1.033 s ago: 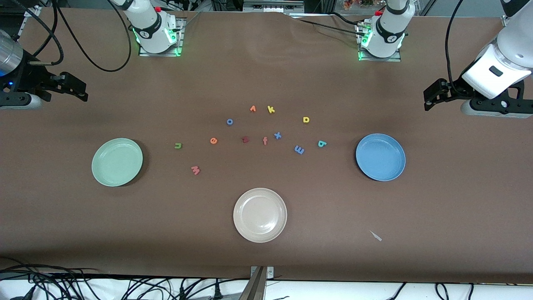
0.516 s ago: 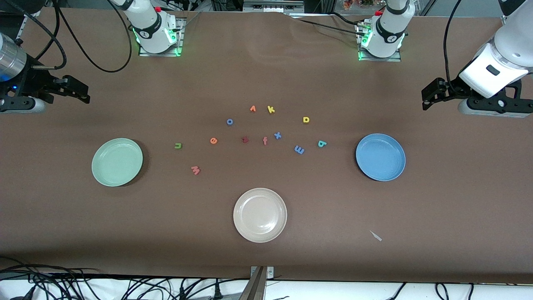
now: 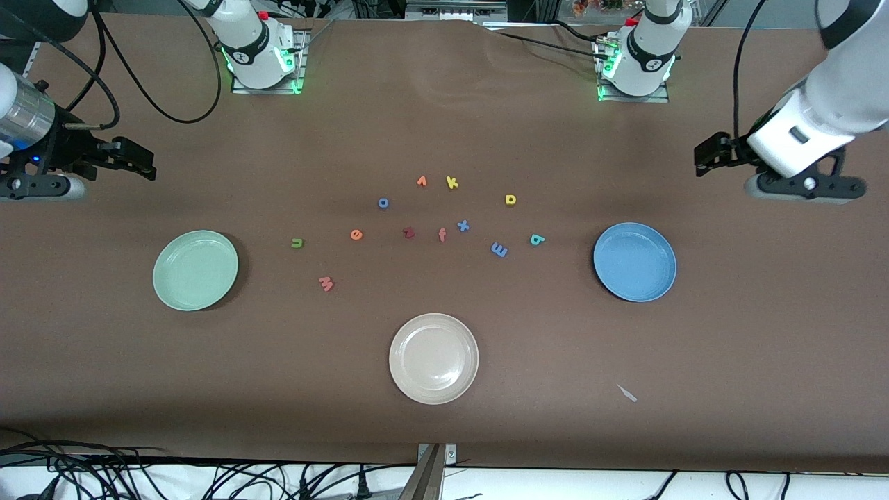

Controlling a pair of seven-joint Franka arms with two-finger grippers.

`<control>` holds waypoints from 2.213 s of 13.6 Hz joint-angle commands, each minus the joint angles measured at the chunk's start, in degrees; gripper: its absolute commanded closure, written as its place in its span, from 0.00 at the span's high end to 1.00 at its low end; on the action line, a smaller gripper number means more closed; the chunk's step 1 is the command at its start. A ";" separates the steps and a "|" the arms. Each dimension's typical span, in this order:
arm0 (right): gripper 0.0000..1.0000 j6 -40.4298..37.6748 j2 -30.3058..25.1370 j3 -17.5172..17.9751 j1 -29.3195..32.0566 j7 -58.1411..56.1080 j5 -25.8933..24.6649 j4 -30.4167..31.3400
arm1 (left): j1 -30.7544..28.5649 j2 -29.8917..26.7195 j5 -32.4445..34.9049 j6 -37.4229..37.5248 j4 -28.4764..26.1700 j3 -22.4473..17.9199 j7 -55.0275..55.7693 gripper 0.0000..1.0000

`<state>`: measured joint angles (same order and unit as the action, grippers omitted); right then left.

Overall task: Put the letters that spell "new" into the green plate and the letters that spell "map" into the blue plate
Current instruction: 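Reach the right gripper to the green c while the left gripper reaches the blue m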

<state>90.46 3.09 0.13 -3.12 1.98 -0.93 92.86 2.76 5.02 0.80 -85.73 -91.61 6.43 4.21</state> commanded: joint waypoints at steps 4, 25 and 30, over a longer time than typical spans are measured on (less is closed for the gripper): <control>1.00 -0.02 4.99 -0.04 -0.04 -0.57 0.67 -0.92 | 8.30 17.54 -4.92 -2.14 4.77 -0.01 -0.16 1.00; 1.00 48.38 15.70 4.18 -8.74 13.39 1.81 27.99 | 28.00 36.11 -1.59 -37.67 2.66 -0.19 75.82 1.00; 1.00 52.44 21.07 4.26 -10.06 18.67 1.81 27.64 | 28.35 36.11 -1.23 -37.76 1.78 -0.19 85.53 1.00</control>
<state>141.53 22.50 4.37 -12.47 18.87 0.20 121.00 30.80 41.17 -2.00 -123.30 -89.69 6.32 86.68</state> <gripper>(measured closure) 0.000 0.000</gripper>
